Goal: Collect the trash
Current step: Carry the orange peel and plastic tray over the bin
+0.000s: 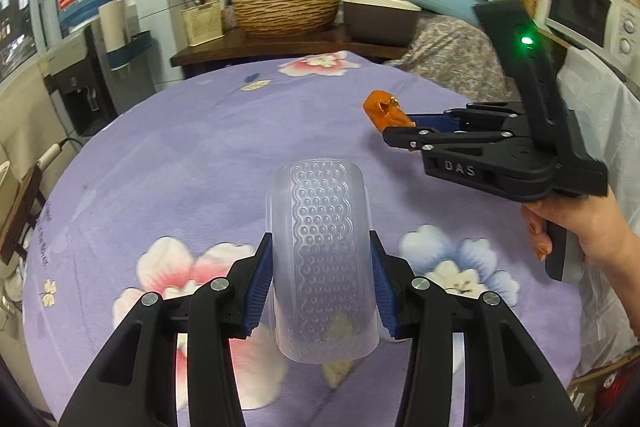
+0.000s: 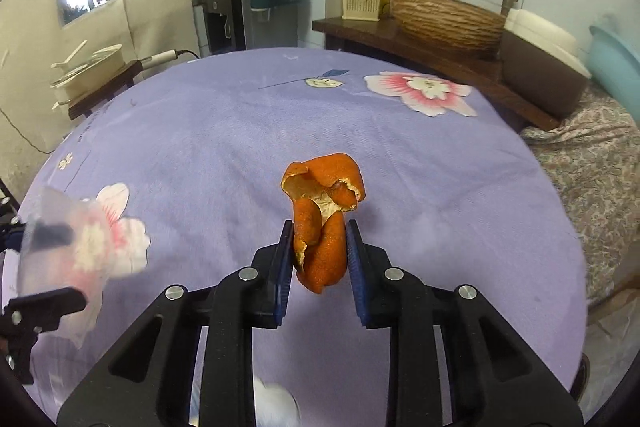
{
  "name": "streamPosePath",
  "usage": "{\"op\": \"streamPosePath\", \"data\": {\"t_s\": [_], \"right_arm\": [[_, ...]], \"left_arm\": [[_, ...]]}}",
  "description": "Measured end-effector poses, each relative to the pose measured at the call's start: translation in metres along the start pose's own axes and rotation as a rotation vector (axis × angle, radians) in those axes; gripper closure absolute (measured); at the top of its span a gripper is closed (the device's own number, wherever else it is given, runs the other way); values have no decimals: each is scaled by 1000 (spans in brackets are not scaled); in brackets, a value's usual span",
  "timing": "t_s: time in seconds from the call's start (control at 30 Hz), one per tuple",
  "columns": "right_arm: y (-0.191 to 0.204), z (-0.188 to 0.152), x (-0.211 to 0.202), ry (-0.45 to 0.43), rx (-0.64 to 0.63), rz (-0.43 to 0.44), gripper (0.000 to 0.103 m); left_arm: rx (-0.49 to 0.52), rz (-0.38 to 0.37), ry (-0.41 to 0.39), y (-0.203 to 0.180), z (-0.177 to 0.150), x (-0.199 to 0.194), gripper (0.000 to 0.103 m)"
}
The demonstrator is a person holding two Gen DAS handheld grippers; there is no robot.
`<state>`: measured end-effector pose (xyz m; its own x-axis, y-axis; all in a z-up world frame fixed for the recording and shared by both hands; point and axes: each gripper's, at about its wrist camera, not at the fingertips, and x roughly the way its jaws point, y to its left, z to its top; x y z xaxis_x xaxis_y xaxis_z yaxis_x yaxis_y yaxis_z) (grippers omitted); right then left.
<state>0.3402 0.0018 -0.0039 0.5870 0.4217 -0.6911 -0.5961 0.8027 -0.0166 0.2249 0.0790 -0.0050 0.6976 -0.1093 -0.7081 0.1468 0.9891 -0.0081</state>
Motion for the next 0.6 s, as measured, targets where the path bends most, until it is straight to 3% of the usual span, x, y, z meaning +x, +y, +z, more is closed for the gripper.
{"op": "streamPosePath", "data": {"t_s": [0.17, 0.4, 0.6], "right_arm": [[-25, -39, -55, -69, 6, -41, 77], [-82, -110, -131, -142, 120, -133, 77], [-130, -172, -181, -170, 232, -297, 77]], "left_arm": [[45, -79, -5, -46, 6, 4, 58], [159, -173, -22, -126, 14, 15, 58], [182, -290, -19, -185, 22, 26, 58]]}}
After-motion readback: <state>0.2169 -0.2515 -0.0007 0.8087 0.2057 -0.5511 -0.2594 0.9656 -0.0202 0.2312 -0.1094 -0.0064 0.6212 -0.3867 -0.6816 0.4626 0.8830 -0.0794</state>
